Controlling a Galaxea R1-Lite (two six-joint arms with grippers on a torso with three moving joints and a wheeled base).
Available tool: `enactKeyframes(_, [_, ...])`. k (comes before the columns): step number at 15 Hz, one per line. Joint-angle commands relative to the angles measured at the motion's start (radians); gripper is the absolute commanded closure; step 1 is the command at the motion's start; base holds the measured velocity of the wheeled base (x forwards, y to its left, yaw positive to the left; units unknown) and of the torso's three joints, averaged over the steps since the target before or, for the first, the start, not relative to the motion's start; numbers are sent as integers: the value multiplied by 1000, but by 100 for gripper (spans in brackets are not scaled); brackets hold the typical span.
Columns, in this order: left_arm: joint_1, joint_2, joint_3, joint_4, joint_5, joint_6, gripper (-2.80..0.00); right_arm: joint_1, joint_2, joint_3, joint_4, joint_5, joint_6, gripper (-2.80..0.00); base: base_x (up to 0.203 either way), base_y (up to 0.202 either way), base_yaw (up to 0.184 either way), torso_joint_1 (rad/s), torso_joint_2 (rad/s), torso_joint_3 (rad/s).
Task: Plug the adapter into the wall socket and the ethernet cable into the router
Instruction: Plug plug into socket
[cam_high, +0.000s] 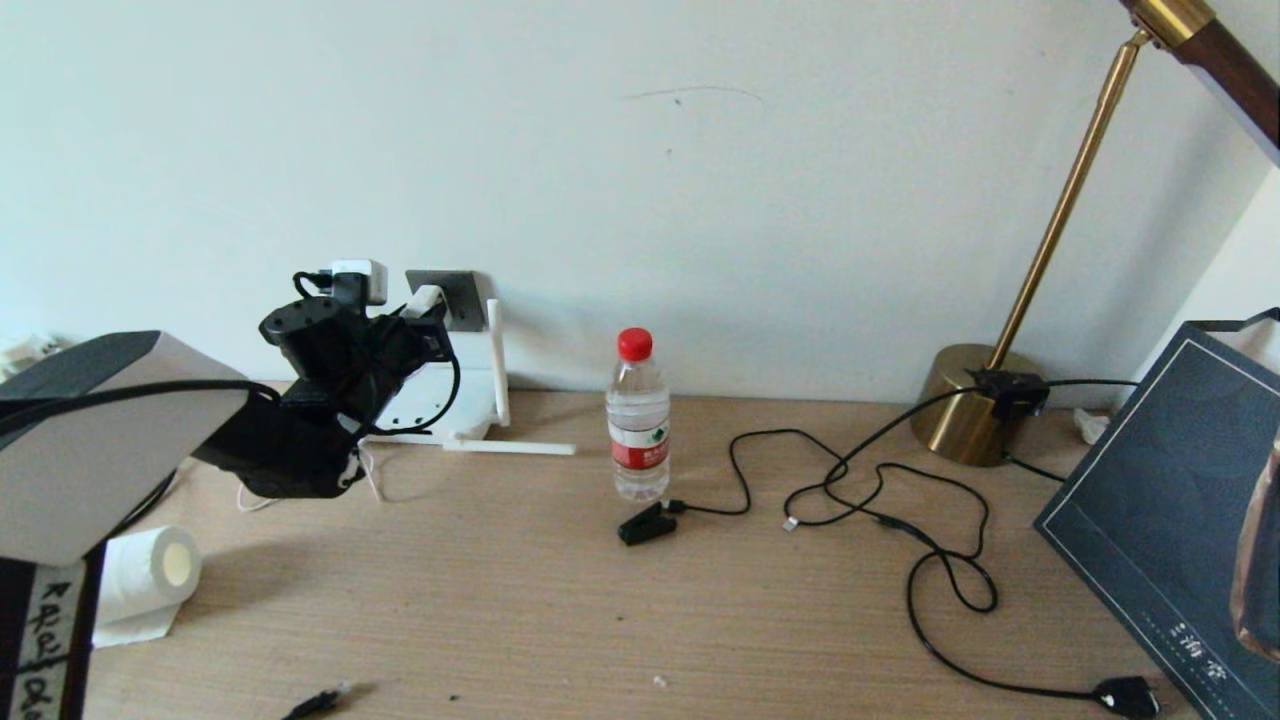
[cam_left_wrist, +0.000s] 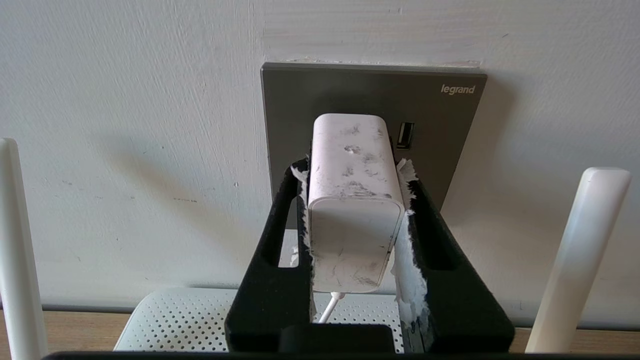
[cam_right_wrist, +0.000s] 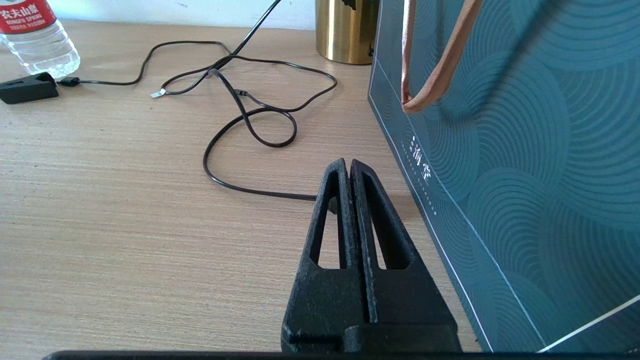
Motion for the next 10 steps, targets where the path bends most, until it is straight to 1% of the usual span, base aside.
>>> enactKeyframes(1, [1, 6, -5, -3, 0, 0, 0, -1, 2, 0, 0, 0, 0, 0, 0, 0, 0, 0, 0, 0])
enactKeyframes(10, [1, 37, -51, 7, 0, 0, 0, 0, 2, 0, 0, 0, 0, 0, 0, 0, 0, 0, 0, 0])
